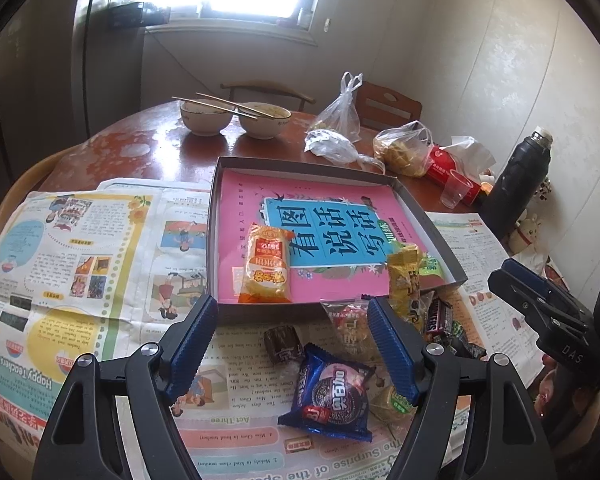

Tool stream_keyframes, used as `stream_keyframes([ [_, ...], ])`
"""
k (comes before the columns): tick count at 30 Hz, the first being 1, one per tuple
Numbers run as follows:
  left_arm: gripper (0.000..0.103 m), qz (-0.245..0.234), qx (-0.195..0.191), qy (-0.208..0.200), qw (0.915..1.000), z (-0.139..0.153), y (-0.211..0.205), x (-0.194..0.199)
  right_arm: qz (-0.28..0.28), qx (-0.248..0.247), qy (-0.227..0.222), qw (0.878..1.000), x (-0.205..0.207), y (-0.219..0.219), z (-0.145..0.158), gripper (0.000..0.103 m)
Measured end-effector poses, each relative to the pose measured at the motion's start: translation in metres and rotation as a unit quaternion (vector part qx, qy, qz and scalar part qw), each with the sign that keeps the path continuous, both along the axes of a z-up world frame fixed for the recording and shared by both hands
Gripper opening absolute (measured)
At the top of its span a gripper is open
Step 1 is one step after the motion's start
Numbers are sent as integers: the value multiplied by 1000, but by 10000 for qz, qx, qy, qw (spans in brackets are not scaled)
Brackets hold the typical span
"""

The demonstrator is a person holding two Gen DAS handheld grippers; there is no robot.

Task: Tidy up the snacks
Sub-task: 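Move the left tool to the blue cookie pack while the right tool moves to the black snack pouch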

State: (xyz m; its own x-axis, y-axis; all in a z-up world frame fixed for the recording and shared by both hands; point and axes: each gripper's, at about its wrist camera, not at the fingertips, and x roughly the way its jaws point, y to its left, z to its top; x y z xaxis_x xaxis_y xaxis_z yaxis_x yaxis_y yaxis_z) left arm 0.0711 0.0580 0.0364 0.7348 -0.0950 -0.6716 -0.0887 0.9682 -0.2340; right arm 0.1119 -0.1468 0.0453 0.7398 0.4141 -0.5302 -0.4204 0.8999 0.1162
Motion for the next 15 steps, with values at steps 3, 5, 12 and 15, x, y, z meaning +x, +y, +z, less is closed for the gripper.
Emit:
stream_keyframes([
  [3, 78, -15, -5, 47, 10000, -2, 0, -2, 1, -22, 9, 10000, -5, -2, -1, 63],
  [5, 78, -24, -14, 91, 10000, -5, 0, -4, -1, -43, 2, 10000, -9, -3, -2, 63],
  [12, 78, -150, 61, 191, 9997, -9, -8, -11, 26, -109, 40, 9999, -16, -4, -6, 63],
  [15, 78, -214, 75, 268, 9994, -13, -11, -12, 46, -154, 62, 9999, -19, -4, -9, 63],
])
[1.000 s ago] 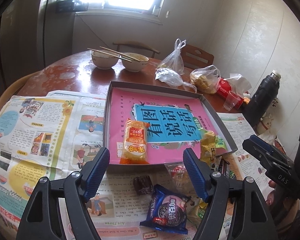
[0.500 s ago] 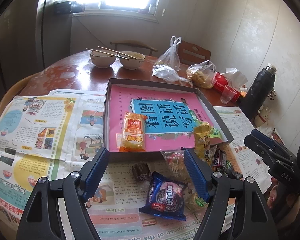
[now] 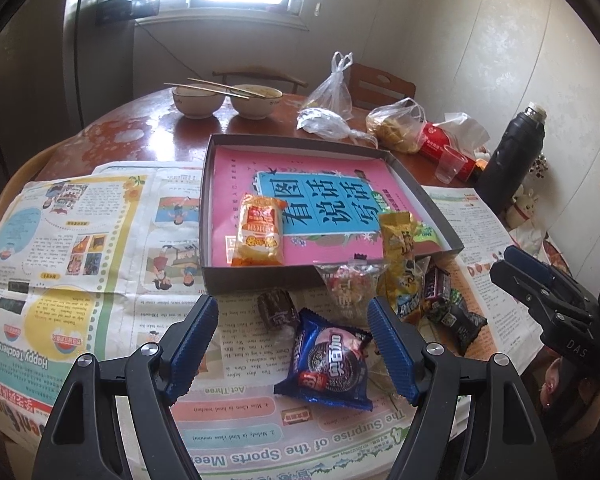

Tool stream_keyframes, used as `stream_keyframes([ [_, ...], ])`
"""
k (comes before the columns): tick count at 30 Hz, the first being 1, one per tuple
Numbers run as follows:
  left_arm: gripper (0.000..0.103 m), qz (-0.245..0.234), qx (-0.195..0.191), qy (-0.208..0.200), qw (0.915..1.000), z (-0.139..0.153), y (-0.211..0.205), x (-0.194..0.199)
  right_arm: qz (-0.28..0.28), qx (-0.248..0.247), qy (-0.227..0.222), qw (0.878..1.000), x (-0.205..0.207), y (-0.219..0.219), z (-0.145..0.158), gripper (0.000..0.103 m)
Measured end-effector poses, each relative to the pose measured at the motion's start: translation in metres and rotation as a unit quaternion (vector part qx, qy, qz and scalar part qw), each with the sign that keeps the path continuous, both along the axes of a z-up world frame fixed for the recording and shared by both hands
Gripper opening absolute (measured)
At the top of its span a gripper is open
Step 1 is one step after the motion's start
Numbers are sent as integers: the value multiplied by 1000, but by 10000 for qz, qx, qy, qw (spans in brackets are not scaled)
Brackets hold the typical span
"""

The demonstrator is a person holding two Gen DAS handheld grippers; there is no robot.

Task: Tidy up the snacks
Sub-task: 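Move the left tool to the blue cookie pack while the right tool moves to the black snack pouch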

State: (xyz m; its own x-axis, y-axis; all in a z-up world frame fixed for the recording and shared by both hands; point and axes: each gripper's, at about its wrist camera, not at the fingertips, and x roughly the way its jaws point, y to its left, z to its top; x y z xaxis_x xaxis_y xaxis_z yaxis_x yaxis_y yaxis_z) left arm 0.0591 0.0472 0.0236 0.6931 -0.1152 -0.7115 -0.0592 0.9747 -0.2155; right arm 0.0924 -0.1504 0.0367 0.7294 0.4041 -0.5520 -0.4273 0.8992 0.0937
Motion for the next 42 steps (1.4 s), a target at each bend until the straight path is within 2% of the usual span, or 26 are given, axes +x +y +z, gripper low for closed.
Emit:
stream_keyframes([
  [26, 78, -319, -24, 519, 9981, -29, -18, 4, 6, -288, 261, 9992, -12, -8, -24, 63],
  [42, 77, -415, -236, 815, 9955, -50, -23, 11, -67, -647, 582, 9962, 0, -12, -48, 63],
])
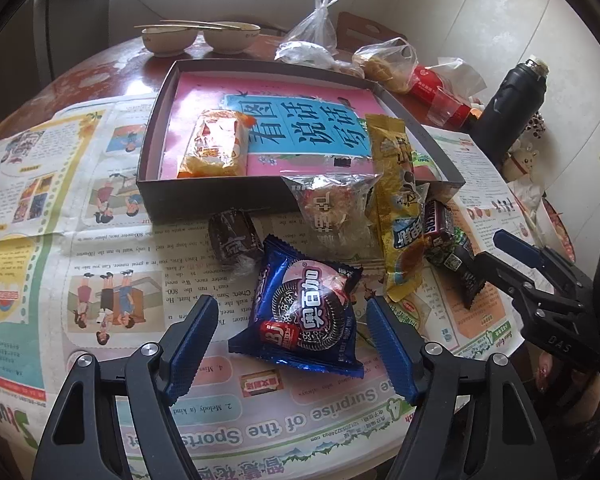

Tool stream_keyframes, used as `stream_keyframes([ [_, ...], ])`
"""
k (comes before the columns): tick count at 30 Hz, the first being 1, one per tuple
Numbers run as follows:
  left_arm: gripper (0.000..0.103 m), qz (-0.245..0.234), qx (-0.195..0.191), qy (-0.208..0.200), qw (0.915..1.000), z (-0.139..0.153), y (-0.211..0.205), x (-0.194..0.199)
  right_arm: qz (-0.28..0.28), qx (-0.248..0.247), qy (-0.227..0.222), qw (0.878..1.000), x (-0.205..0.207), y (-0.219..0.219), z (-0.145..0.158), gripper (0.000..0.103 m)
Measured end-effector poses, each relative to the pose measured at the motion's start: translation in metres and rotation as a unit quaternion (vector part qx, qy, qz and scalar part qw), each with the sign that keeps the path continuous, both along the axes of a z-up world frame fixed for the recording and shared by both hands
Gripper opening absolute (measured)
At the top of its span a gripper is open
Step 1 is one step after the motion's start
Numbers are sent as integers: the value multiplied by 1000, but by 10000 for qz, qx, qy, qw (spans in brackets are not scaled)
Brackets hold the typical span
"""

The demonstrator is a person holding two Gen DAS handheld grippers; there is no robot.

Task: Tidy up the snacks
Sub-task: 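Move the left tool to the blue cookie pack while the right tool moves to the black snack pouch, then grasp the blue cookie pack with the left tool while the right tool grasps the black pouch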

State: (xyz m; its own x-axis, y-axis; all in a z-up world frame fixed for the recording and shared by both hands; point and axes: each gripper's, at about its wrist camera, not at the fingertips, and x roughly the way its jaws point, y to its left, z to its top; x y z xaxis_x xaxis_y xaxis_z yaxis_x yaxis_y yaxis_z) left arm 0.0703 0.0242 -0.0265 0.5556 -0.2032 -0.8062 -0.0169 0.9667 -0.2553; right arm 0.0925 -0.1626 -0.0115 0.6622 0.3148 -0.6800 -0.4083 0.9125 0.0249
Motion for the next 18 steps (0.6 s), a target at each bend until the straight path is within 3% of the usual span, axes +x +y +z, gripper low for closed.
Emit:
stream_keyframes([
  [18, 77, 34, -39, 124, 9999, -9, -2, 7, 106, -497, 269, 9983, 13, 7, -34, 63],
])
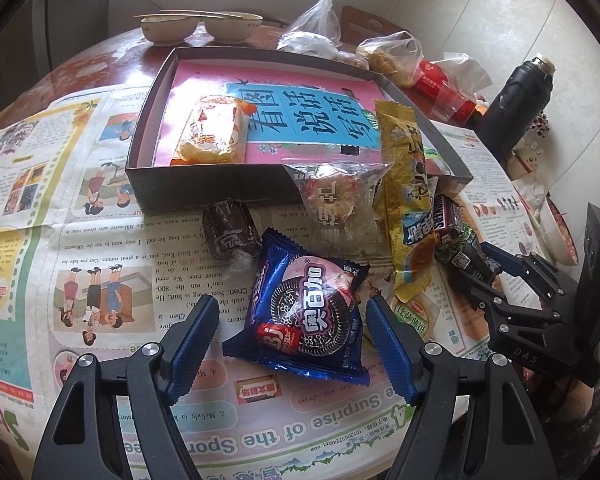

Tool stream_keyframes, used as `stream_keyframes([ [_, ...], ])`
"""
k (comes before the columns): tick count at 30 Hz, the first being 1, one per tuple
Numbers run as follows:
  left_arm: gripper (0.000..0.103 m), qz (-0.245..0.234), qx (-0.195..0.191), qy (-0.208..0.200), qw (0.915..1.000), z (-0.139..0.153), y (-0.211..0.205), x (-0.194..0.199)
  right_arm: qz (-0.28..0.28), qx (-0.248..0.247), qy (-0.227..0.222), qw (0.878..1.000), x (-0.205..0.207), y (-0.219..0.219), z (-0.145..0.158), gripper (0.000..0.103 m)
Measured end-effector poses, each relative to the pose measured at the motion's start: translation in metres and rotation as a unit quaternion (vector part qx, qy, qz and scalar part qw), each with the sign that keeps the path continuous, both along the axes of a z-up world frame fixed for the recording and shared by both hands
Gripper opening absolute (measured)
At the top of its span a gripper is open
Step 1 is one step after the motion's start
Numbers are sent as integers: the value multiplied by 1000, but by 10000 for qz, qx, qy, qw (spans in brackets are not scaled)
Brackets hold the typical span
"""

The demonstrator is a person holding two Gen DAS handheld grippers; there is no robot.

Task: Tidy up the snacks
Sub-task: 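Grasp the blue cookie pack with the left tool while the right tool grasps the black pouch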

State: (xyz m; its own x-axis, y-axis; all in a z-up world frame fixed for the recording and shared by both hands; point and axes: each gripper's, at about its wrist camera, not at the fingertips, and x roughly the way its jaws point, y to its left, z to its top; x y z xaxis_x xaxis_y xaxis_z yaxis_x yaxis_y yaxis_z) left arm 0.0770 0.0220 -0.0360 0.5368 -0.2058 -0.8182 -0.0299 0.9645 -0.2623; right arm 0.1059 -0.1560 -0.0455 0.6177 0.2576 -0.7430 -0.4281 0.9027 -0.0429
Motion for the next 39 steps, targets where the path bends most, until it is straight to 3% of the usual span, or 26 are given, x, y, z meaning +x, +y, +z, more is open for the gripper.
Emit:
stream_keyframes([
  [5, 77, 21, 25, -38, 10000, -1, -1, 1, 93, -19, -73, 9999, -3, 4, -1, 63],
  [10, 65, -20, 170, -61, 9998, 0, -6, 1, 252, 61, -74, 9996, -7, 8, -1, 46],
  [22, 55, -169, 248, -84, 9995, 0, -11, -3, 92, 162, 59, 9998, -3, -3, 3, 44],
  [39, 53, 117, 67, -364, 9992, 22, 14, -24, -292, 521, -66, 9982, -8, -22, 23, 44],
])
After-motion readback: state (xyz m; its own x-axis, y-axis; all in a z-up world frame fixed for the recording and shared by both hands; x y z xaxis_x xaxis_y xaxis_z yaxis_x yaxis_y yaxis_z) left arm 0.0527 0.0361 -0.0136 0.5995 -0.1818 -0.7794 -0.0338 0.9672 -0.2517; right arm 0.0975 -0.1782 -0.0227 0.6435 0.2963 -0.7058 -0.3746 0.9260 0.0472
